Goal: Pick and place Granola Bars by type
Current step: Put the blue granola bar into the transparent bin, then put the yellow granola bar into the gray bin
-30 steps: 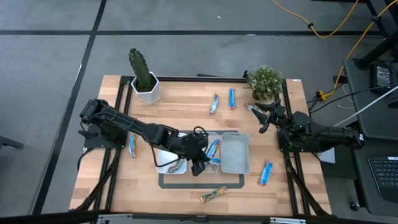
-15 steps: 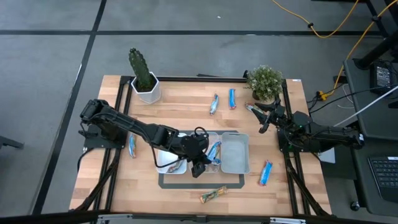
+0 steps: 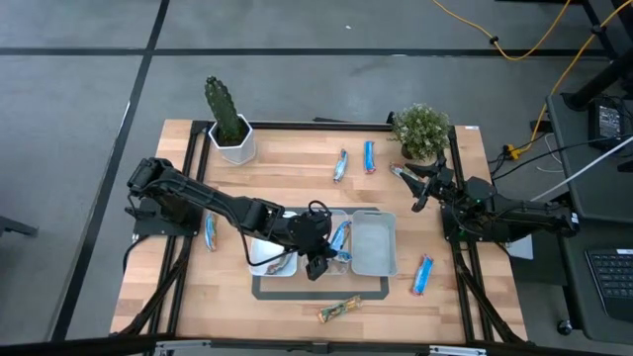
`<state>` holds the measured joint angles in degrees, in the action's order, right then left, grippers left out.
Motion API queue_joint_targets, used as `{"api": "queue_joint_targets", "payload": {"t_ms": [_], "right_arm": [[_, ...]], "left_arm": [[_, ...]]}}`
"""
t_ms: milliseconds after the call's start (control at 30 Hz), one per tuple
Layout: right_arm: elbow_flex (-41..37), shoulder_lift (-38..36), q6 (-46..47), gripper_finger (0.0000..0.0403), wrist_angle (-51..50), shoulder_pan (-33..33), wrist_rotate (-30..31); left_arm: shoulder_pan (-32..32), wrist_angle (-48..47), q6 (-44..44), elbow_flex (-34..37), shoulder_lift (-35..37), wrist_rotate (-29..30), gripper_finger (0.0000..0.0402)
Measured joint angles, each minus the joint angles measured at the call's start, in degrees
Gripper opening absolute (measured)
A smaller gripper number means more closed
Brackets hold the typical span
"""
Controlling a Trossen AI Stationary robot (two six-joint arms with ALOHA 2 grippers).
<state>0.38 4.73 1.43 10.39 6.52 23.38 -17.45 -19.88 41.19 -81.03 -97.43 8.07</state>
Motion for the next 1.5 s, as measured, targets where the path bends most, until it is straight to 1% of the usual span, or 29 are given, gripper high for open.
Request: {"api": "queue_joint_targets", "payload": {"t_ms": [167, 267, 533, 700, 800, 967, 1133, 1200, 1333, 1433, 1500], "right_arm": [[0.0, 0.0, 0.0, 0.0168, 0.0, 0.0, 0.0], [0.0, 0.0, 0.0, 0.0168, 0.0, 0.0, 0.0], [0.0, 0.0, 0.0, 0.0168, 0.0, 0.0, 0.0], [0.0, 0.0, 0.0, 0.0168, 0.0, 0.0, 0.0], [0.0, 0.0, 0.0, 0.0168, 0.0, 0.0, 0.0], [0.0, 0.0, 0.0, 0.0168, 0.0, 0.0, 0.0], [0.0, 0.0, 0.0, 0.0168, 0.0, 0.0, 0.0], [0.0, 0.0, 0.0, 0.0168, 0.0, 0.0, 0.0], [0.0, 0.0, 3.9, 0.0168, 1.9, 0.0, -3.3], [0.0, 0.0, 5.8, 0.0168, 5.2, 0.0, -6.9], [0.0, 0.0, 6.1, 0.0168, 7.3, 0.0, -9.3]], "left_arm": [[0.0, 0.0, 0.1, 0.0, 0.0, 0.3, 0.0093], [0.0, 0.0, 0.1, 0.0, 0.0, 1.2, 0.0118], [0.0, 0.0, 0.2, 0.0, 0.0, 1.3, 0.0187], [0.0, 0.0, 0.2, 0.0, 0.0, 1.3, 0.0212], [0.0, 0.0, 0.4, 0.0, 0.0, 1.3, 0.022], [0.0, -0.8, 0.5, 0.0, 0.0, 1.6, 0.0221], [0.0, -1.9, 0.6, 0.0, 0.0, 4.5, 0.0222], [0.1, -1.7, -0.1, -0.3, 0.0, 4.8, 0.0222], [0.1, -1.2, -4.9, -4.4, 0.1, 4.8, 0.0222], [0.1, -1.3, -11.8, -8.7, 0.1, 4.9, 0.0221], [0.1, -1.3, -16.6, -11.9, 0.1, 6.3, 0.0219]]}}
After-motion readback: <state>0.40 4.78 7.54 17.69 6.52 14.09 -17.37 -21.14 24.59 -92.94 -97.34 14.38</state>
